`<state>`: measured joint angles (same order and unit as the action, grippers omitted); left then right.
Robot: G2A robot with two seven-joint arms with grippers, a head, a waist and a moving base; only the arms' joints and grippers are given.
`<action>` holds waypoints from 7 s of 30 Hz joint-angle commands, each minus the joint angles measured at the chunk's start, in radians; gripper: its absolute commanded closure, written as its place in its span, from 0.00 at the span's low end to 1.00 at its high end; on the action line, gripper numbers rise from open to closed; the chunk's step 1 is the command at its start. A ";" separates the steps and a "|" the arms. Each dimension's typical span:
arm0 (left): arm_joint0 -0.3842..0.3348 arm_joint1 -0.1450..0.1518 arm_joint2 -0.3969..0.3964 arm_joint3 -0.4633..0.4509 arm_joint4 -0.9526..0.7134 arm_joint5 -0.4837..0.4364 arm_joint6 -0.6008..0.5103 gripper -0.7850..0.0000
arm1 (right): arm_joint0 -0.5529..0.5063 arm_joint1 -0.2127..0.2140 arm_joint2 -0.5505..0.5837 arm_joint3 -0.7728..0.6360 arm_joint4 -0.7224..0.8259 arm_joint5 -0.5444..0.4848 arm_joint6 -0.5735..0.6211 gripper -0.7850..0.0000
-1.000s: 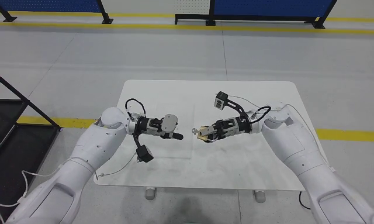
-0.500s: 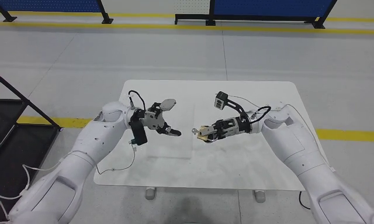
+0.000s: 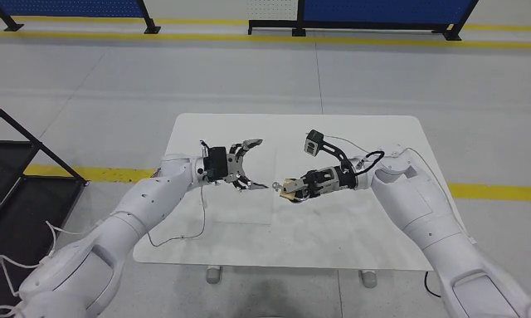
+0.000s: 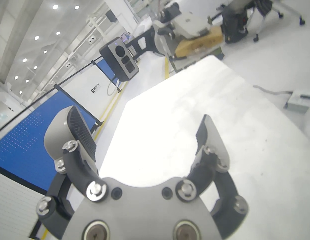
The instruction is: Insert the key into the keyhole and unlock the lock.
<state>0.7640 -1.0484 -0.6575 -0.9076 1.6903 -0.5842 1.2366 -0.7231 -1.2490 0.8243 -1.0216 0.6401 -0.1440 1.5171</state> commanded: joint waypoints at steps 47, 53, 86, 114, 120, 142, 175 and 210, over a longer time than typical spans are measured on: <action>-0.206 0.039 0.135 0.063 -2.355 -0.342 -2.131 0.00 | 0.000 0.000 0.000 0.000 0.000 0.000 0.000 1.00; -0.196 0.050 0.123 0.020 -2.487 -0.247 -2.226 0.00 | 0.000 0.000 0.000 0.000 0.000 0.000 0.000 1.00; -0.184 0.069 0.051 -0.088 -2.518 0.297 -2.769 0.00 | 0.000 0.000 0.000 0.000 0.000 0.000 0.000 1.00; -0.079 0.023 -0.029 -0.138 -2.522 0.228 -2.701 0.27 | 0.000 0.000 0.000 0.000 0.000 0.000 0.000 1.00; -0.059 0.022 -0.057 -0.147 -2.515 0.235 -2.708 0.42 | 0.000 0.000 0.000 0.000 0.000 0.000 0.000 1.00; -0.041 0.016 -0.098 -0.150 -2.510 0.252 -2.725 0.00 | 0.000 0.000 0.000 0.000 0.000 0.000 0.000 1.00; 0.059 0.020 -0.162 -0.187 -2.602 0.270 -2.681 0.00 | 0.000 0.000 0.000 0.000 0.000 0.000 0.000 1.00; 0.065 -0.003 -0.218 -0.217 -2.465 0.298 -2.688 0.80 | 0.000 0.000 0.000 0.000 0.000 0.000 0.000 1.00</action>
<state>0.8295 -1.0504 -0.8742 -1.1243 -0.7784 -0.2860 -1.4520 -0.7231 -1.2490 0.8243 -1.0216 0.6401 -0.1440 1.5171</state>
